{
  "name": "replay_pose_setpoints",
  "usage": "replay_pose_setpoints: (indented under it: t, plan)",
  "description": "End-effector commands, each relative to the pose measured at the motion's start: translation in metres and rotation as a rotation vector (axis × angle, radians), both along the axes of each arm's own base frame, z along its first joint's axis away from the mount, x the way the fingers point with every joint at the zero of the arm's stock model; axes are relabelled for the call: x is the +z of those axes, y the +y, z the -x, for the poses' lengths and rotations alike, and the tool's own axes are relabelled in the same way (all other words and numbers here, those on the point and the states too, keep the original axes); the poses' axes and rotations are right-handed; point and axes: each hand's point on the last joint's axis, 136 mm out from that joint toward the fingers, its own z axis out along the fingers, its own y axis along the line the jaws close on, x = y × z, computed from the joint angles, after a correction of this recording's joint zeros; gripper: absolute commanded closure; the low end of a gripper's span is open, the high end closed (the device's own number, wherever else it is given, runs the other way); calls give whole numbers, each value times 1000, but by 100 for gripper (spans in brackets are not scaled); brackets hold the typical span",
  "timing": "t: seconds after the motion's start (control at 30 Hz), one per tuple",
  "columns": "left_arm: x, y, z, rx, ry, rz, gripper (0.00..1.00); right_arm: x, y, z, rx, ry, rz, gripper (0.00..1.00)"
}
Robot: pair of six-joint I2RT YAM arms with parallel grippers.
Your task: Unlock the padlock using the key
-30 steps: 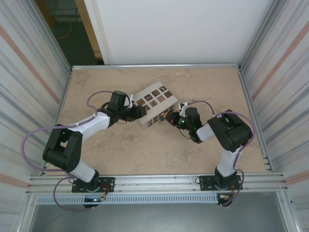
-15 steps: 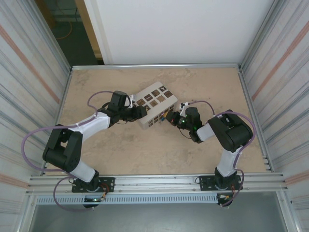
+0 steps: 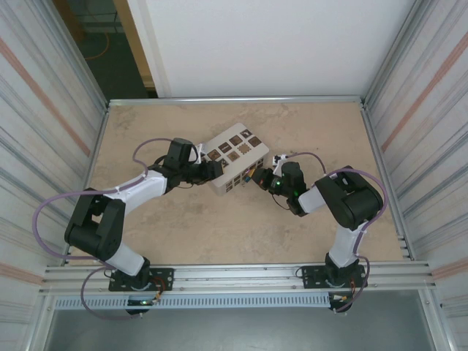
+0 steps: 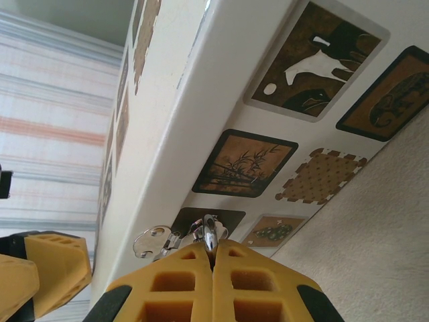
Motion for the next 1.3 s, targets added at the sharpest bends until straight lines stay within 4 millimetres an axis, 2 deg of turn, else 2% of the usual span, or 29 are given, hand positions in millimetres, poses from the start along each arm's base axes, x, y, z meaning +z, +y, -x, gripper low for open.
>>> replay_pose_setpoints:
  t: [0.0,0.3,0.8,1.27]
  plan:
    - [-46,18,34,18,183,-100,60,48,-11,-30,-101,-137,-81,100]
    - [-46,18,34,18,185,-101,59,50,-12,-39,-132,-147,-101,100]
    - [-39,17,31,18,171,-97,59,43,-25,-28,-140,-127,-22,100]
    - [-25,12,25,11,142,-73,58,51,-48,-21,-172,-133,65,100]
